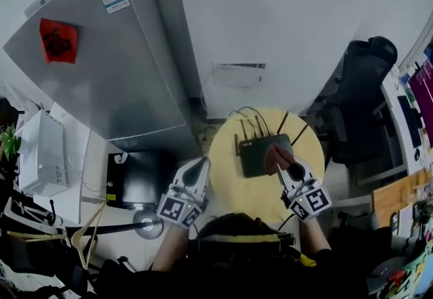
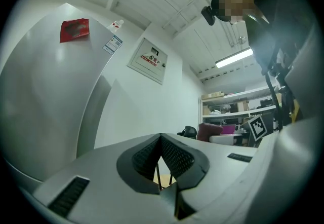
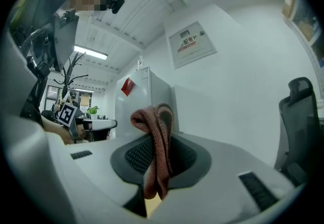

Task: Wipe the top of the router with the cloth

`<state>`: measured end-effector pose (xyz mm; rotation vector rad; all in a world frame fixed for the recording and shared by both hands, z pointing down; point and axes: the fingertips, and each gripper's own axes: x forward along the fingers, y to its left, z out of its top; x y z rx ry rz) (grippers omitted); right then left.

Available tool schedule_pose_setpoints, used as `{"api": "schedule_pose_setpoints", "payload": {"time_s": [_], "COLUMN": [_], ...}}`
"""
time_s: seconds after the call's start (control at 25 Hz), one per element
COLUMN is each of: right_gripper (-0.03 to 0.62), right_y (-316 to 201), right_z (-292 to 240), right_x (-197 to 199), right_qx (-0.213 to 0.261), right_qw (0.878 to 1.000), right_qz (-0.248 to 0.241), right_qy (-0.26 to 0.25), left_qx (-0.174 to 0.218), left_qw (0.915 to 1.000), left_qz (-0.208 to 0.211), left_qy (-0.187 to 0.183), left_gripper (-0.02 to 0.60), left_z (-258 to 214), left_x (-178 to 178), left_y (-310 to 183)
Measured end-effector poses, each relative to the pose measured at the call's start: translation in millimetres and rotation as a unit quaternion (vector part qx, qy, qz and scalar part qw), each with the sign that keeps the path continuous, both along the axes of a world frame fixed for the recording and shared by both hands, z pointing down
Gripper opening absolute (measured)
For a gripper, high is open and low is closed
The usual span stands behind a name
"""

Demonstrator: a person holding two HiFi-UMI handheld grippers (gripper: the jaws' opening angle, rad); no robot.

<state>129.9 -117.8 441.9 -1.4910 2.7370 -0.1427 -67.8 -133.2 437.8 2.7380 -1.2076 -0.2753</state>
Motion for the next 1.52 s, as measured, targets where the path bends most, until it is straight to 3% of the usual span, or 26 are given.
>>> {"api": "schedule_pose_setpoints", "payload": {"time_s": [0.28,0.52,0.6,0.72,0.8,1.0,1.12,1.28,1.4,1.52], "right_gripper": [0.063,0.063,0.061,0.061,0.061,0.061,0.061,0.061,0.061,0.062], "right_y": [-30,-76,-88,-101,-110,-127,-130,-133,-136,-140], "right_z": [12,84,120,175,206,257,275,291,307,323], "right_x": [-3,-13,-22,-37,-42,-48,-49,-52,-52,-50], "right_qx": [-0.007,-0.136,-0.201,-0.311,-0.368,-0.452,-0.48,-0.495,-0.494,-0.475], "right_qw": [0.998,0.986,0.974,0.945,0.925,0.888,0.874,0.867,0.865,0.865], "right_qz": [-0.058,-0.086,-0.101,-0.103,-0.095,-0.083,-0.069,-0.057,-0.045,-0.034], "right_qy": [0.026,0.047,0.034,0.0,0.009,0.002,0.0,0.017,0.072,0.161], "left_qx": [0.004,-0.001,-0.015,-0.019,-0.025,-0.038,-0.043,-0.046,-0.05,-0.052], "left_qw": [0.9998,0.9983,0.9967,0.9955,0.9935,0.9898,0.9885,0.9878,0.9873,0.9873], "left_qz": [-0.013,-0.055,-0.074,-0.086,-0.103,-0.132,-0.14,-0.144,-0.146,-0.145], "left_qy": [-0.012,-0.019,-0.029,-0.035,-0.041,-0.039,-0.037,-0.037,-0.039,-0.039], "left_gripper": [-0.006,-0.006,-0.006,-0.006,-0.006,-0.006,-0.006,-0.006,-0.006,-0.006], "left_z": [-1,4,13,20,26,32,32,32,35,36], "left_x": [26,24,18,10,3,-13,-19,-27,-32,-33], "left_y": [-18,-19,-16,-12,-11,-5,-2,1,2,3]}}
